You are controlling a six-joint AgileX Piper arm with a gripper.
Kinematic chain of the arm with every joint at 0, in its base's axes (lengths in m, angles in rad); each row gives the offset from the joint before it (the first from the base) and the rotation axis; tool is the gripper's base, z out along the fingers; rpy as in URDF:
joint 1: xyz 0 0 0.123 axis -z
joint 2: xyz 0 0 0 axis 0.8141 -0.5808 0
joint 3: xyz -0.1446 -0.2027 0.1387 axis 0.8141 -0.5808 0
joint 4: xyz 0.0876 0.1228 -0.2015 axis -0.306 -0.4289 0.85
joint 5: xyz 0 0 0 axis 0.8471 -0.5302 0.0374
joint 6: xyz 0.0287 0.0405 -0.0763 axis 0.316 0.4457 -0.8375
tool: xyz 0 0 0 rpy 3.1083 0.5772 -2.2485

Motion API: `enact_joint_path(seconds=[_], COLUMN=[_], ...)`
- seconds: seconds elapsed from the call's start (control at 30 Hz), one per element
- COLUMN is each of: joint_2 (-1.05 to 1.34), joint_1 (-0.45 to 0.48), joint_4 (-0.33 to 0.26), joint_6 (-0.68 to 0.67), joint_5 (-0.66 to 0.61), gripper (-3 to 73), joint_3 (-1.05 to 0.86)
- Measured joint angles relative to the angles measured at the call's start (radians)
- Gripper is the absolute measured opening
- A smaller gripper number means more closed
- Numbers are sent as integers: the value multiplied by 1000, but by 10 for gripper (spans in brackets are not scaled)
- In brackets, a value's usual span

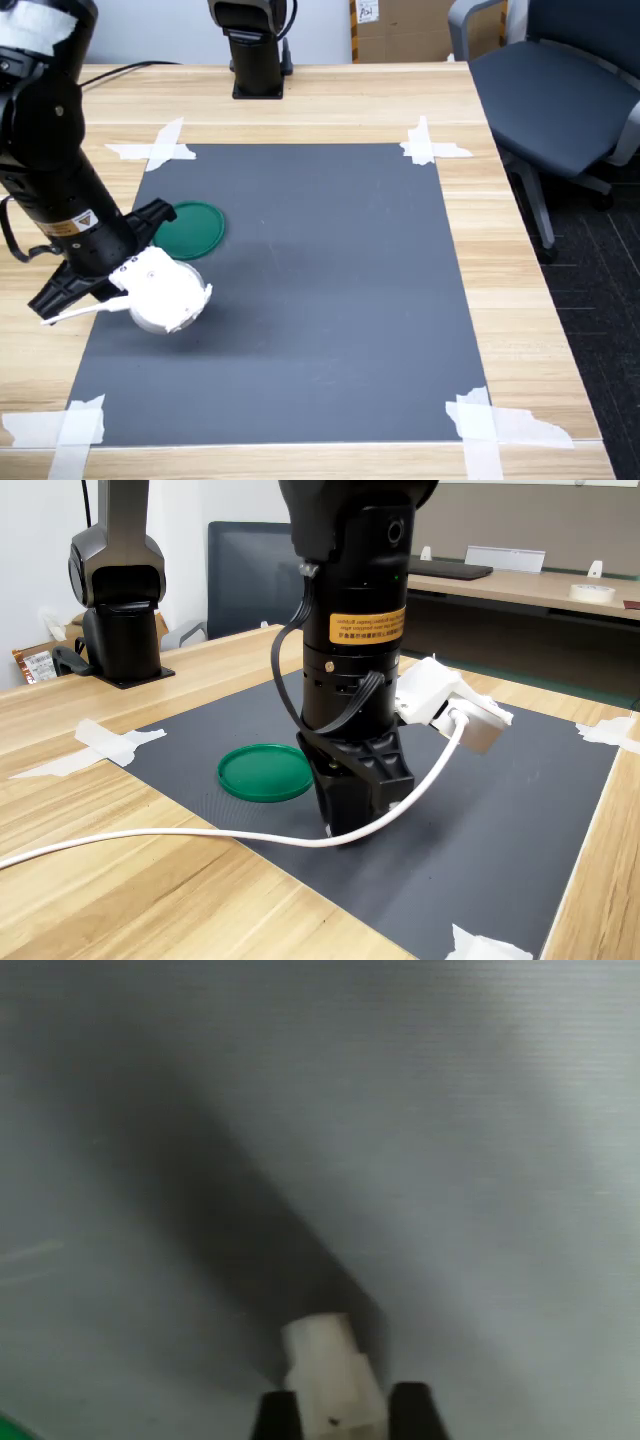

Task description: Grasp a white terminal and put it in the green lid.

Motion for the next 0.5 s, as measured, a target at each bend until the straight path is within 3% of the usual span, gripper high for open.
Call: enact_joint_path(seconds=[0.3,0.5], joint_2=[23,99], joint_1=[7,31], joint_4=[-6,-62], joint_6=[7,8], joint_5=[-1,-22], gripper=[90,90], joint_3=[0,0])
